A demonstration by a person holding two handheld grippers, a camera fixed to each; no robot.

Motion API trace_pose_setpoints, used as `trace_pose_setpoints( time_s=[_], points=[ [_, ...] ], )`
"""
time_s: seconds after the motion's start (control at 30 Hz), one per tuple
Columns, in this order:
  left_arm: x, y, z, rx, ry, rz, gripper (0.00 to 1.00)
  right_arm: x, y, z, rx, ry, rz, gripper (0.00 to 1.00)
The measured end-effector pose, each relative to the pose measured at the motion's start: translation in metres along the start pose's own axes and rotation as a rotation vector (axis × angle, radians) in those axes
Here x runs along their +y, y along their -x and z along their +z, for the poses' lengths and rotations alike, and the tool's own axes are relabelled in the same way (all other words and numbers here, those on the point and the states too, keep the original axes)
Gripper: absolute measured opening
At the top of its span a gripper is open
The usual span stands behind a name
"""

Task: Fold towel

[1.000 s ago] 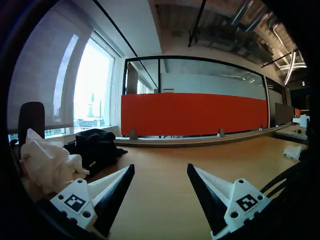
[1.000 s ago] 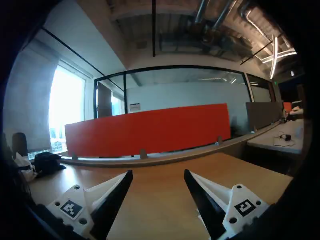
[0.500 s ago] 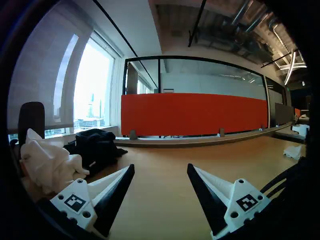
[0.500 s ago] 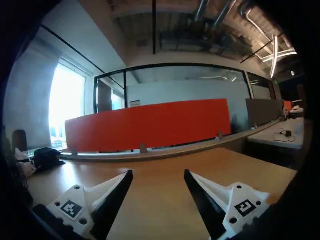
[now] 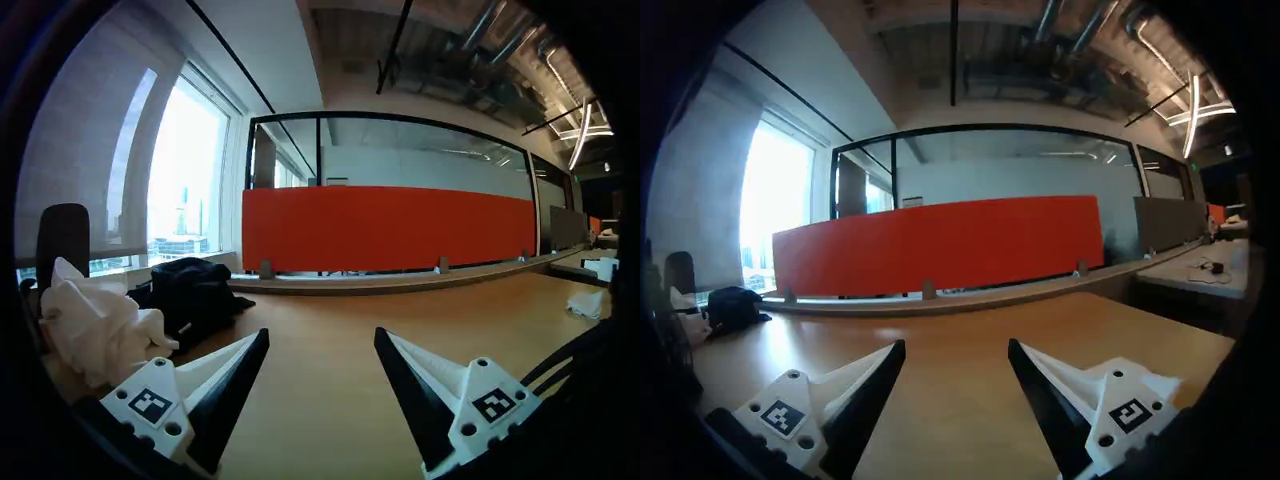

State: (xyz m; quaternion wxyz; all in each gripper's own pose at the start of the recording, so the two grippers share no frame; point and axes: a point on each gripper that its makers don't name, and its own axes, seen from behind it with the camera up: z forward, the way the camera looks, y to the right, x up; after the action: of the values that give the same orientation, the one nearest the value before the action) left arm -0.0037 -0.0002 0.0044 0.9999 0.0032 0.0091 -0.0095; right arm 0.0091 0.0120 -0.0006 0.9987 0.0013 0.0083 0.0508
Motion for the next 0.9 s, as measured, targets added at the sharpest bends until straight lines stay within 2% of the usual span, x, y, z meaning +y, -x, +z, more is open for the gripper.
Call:
trace_pose_setpoints(
  time_s=[0.9],
  points=[
    [0.000, 0.000, 0.000, 0.000, 0.000, 0.000, 0.98, -0.014, 0.011, 0.000, -0.017, -0.021, -0.093, 0.99]
  ],
)
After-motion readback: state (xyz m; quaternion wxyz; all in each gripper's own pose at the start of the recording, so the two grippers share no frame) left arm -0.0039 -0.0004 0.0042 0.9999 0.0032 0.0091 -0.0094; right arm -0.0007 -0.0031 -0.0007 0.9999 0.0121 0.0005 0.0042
